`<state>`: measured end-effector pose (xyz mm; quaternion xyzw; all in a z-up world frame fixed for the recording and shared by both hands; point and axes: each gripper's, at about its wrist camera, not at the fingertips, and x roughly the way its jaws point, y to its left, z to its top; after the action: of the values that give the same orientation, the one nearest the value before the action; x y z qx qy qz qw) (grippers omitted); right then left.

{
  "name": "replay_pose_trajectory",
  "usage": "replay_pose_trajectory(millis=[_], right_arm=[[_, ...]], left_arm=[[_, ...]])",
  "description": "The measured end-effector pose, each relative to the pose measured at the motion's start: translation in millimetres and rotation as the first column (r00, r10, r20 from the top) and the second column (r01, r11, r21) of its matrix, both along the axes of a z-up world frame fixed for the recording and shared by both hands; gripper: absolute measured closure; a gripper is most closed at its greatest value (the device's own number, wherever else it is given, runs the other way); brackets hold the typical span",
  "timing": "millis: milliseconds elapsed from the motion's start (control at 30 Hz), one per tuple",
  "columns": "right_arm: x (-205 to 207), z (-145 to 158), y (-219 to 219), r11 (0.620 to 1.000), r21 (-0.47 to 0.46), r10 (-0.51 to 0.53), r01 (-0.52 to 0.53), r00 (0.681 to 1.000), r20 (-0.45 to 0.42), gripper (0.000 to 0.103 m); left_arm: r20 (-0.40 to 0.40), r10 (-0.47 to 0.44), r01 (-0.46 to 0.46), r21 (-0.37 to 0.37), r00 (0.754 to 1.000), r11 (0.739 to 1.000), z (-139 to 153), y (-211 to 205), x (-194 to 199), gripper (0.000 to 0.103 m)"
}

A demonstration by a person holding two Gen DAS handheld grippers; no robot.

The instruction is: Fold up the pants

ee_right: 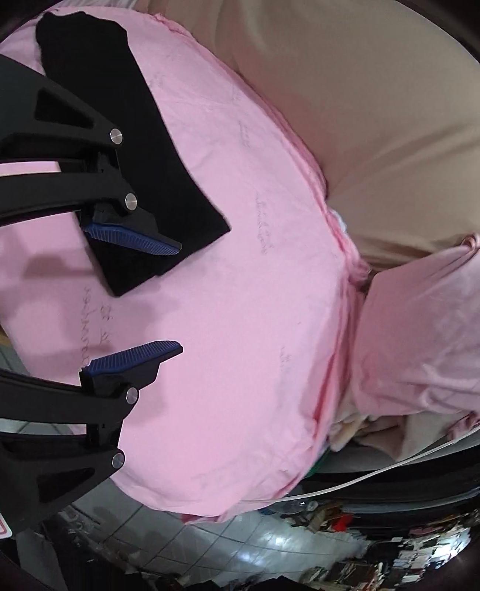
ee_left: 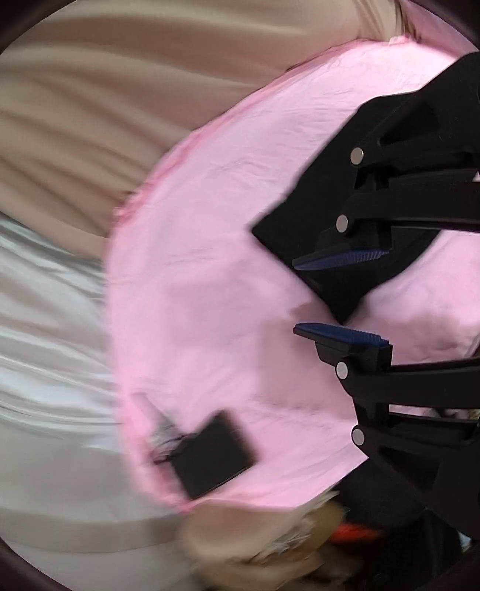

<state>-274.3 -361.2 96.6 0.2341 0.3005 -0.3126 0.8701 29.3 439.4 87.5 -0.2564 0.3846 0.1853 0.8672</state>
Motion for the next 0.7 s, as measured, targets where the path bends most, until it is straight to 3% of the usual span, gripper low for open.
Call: replay_pose_trajectory(millis=[67, 133, 233, 300, 367, 467, 567, 700], right_arm=[[29.3, 15.2, 25.6, 0.994, -0.032, 0.108, -0.107, 0.994, 0.020, 0.054], [73.2, 23.8, 63.8, 0.961, -0.052, 0.273, -0.272, 0.962, 0.027, 0.054], [149.5, 21.0, 130.6, 0.854, -0.031, 0.520, -0.520, 0.854, 0.020, 0.054], [203.5, 12.6, 184.2, 0.752, 0.006, 0.659, -0.659, 0.752, 0.006, 0.054], [242.7, 4.9, 226.1, 0.664, 0.050, 0.747, -0.746, 0.665, 0.011, 0.055], [303.9, -6.7, 293.0, 0.530, 0.120, 0.844, -0.839, 0.536, 0.017, 0.055], [349.8, -20.5, 340.9, 0.479, 0.131, 0.877, -0.868, 0.478, -0.040, 0.055], [410.3, -43.1, 377.8, 0.444, 0.206, 0.896, -0.872, 0.439, -0.072, 0.055]], left_arm=[[0.039, -0.084, 0.084, 0.003, 0.996, 0.996, 13.1, -25.2, 10.1, 0.073], [0.043, -0.180, 0.180, 0.004, 0.983, 0.984, 12.2, -56.3, 26.1, 0.065], [-0.018, -0.326, 0.326, 0.029, 0.945, 0.945, -12.0, -113.7, 44.8, 0.064], [-0.087, -0.398, 0.401, 0.026, 0.913, 0.916, -39.6, -144.8, 56.8, 0.064], [-0.138, -0.446, 0.449, -0.016, 0.884, 0.894, -68.7, -163.2, 60.6, 0.064], [-0.187, -0.465, 0.472, -0.007, 0.865, 0.881, -97.5, -173.0, 57.3, 0.064], [-0.195, -0.470, 0.485, 0.033, 0.861, 0.874, -106.6, -174.8, 46.2, 0.064], [-0.180, -0.503, 0.521, 0.062, 0.845, 0.852, -110.1, -175.6, 38.7, 0.063]])
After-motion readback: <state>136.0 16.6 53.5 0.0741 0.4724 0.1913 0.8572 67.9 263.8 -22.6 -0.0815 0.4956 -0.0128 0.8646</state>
